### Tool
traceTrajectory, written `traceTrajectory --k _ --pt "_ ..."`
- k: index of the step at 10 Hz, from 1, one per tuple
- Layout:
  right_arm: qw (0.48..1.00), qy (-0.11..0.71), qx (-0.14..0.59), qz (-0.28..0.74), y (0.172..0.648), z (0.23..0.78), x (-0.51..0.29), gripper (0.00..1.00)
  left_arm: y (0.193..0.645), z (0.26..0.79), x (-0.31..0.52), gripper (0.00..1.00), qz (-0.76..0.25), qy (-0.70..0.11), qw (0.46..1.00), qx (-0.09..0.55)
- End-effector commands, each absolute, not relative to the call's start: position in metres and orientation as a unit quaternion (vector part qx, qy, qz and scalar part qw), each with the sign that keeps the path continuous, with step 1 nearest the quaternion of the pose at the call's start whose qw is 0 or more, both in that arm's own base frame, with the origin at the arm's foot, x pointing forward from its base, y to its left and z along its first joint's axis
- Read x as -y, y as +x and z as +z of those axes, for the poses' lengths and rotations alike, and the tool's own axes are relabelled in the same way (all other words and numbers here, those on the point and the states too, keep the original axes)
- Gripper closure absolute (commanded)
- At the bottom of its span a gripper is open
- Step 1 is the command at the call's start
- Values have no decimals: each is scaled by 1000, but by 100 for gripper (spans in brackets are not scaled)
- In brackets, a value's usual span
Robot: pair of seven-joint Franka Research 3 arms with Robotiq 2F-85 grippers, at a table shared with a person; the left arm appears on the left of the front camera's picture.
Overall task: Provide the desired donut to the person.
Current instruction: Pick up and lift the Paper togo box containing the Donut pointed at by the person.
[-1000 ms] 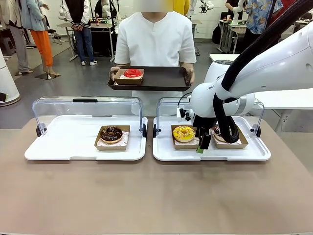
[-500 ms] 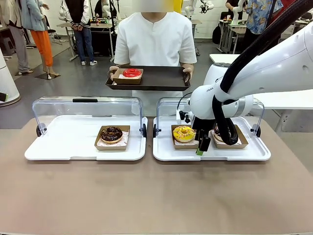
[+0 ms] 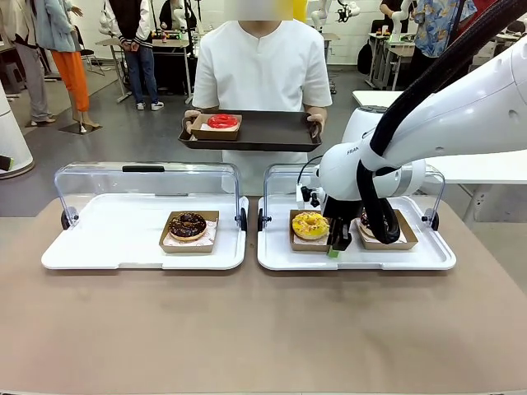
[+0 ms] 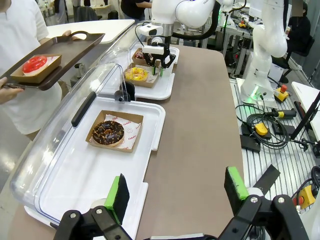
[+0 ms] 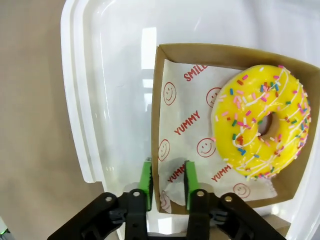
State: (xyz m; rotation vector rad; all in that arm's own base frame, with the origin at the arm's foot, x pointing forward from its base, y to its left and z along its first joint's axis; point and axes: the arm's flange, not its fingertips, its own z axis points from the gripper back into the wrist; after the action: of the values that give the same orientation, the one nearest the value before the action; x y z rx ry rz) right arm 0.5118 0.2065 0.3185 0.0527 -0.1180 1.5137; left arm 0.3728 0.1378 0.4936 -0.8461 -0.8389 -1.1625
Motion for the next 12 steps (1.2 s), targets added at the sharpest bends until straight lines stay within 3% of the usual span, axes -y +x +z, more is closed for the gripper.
traceTrajectory --k 1,7,12 --pt "724 17 47 687 519 316 -207 100 371 494 -137 0 -515 -377 669 381" --pt "717 18 44 695 510 324 -212 100 371 494 -137 0 -515 -377 669 381" --pt "694 13 13 720 427 410 -250 100 371 494 -137 0 -515 -377 669 381"
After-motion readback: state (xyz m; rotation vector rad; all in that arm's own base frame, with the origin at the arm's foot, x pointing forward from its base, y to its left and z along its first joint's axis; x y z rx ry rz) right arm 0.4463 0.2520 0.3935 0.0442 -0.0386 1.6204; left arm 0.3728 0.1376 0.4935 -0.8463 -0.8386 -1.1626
